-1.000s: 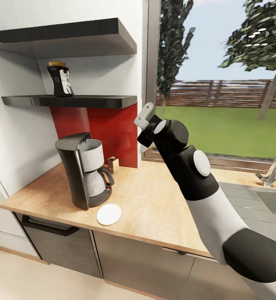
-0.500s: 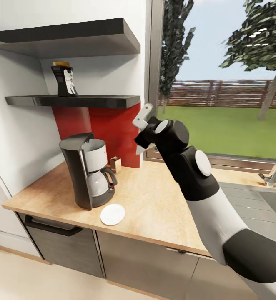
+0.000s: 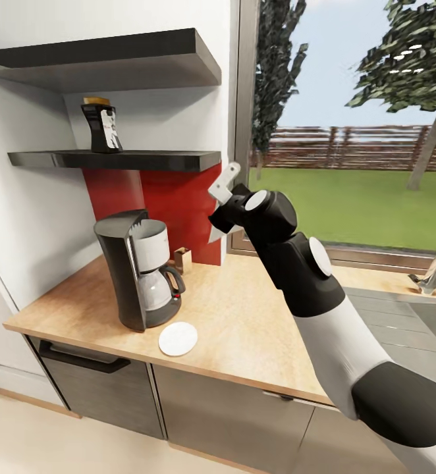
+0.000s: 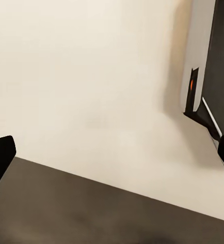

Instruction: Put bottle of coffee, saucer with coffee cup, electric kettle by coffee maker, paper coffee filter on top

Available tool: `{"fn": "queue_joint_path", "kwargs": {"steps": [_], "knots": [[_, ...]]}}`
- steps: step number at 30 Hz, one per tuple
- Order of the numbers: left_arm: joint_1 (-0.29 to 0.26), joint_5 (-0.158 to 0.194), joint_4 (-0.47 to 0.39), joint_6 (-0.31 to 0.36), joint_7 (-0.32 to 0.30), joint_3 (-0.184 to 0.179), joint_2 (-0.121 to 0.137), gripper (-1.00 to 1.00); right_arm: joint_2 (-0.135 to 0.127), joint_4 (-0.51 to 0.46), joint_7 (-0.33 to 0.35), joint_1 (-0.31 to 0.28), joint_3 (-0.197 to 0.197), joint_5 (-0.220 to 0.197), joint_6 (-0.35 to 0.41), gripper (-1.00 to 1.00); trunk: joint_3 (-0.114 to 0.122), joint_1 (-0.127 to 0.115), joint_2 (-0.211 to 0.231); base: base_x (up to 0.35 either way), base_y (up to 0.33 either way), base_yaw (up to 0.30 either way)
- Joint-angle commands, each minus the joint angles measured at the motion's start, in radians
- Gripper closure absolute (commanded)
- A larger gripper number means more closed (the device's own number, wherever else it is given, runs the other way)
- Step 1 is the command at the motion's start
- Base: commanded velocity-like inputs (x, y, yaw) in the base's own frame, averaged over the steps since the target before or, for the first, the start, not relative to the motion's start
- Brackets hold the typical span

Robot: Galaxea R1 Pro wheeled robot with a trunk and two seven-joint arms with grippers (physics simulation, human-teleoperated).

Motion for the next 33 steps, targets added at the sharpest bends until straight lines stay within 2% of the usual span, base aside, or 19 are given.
{"fn": "queue_joint_path", "kwargs": {"steps": [1, 9, 17, 22, 23, 26, 27, 30, 31, 33], "knots": [[-0.001, 0.001, 0.002, -0.006, 0.002, -0.002, 0.000, -1.00, 0.000, 0.000, 0.009, -0.001, 0.000, 0.010, 0.003, 1.00, -0.002, 0.001, -0.002, 0.000, 0.000, 0.000], [0.000, 0.001, 0.002, -0.006, 0.002, -0.002, 0.001, -1.00, 0.000, 0.011, 0.008, 0.021, 0.000, 0.001, 0.004, 1.00, -0.002, 0.001, -0.002, 0.000, 0.000, 0.000], [0.000, 0.001, 0.002, -0.006, 0.002, -0.002, 0.001, -1.00, 0.000, 0.014, -0.001, 0.048, -0.002, -0.108, 0.004, 1.00, -0.002, 0.001, -0.002, 0.000, 0.000, 0.000], [0.000, 0.001, 0.002, -0.007, 0.002, -0.002, 0.001, -1.00, 0.000, 0.013, -0.108, 0.070, -0.002, -0.159, -0.001, 1.00, -0.002, 0.001, -0.002, 0.000, 0.000, 0.000], [0.001, 0.001, 0.002, -0.007, 0.002, -0.002, 0.001, -1.00, 0.000, 0.013, -0.144, 0.075, -0.003, -0.182, -0.003, 1.00, -0.002, 0.001, -0.002, 0.000, 0.000, 0.000], [0.001, 0.001, 0.002, -0.007, 0.002, -0.002, 0.001, -1.00, 0.000, 0.015, -0.285, 0.082, -0.001, -0.303, -0.006, 1.00, -0.002, 0.001, -0.002, 0.000, 0.000, 0.000], [0.001, 0.001, 0.002, -0.007, 0.002, -0.002, 0.001, -1.00, 0.000, 0.015, -0.309, 0.082, -0.001, -0.322, -0.006, 1.00, -0.002, 0.001, -0.002, 0.000, 0.000, 0.000], [0.000, 0.001, 0.001, -0.007, 0.002, -0.002, 0.001, -1.00, 0.000, 0.017, -0.472, 0.083, 0.000, -0.444, -0.007, 1.00, -0.002, 0.001, -0.002, 0.000, 0.000, 0.000], [0.000, 0.001, 0.001, -0.007, 0.002, -0.002, 0.001, -1.00, 0.000, 0.017, -0.547, 0.083, 0.003, -0.502, -0.007, 1.00, -0.002, 0.001, -0.002, 0.000, 0.000, 0.000], [0.000, 0.001, 0.001, -0.008, 0.002, -0.002, 0.000, -1.00, 0.000, 0.018, -0.616, 0.083, 0.014, -0.562, -0.008, 1.00, -0.002, 0.001, -0.002, 0.000, 0.000, 0.000]]}}
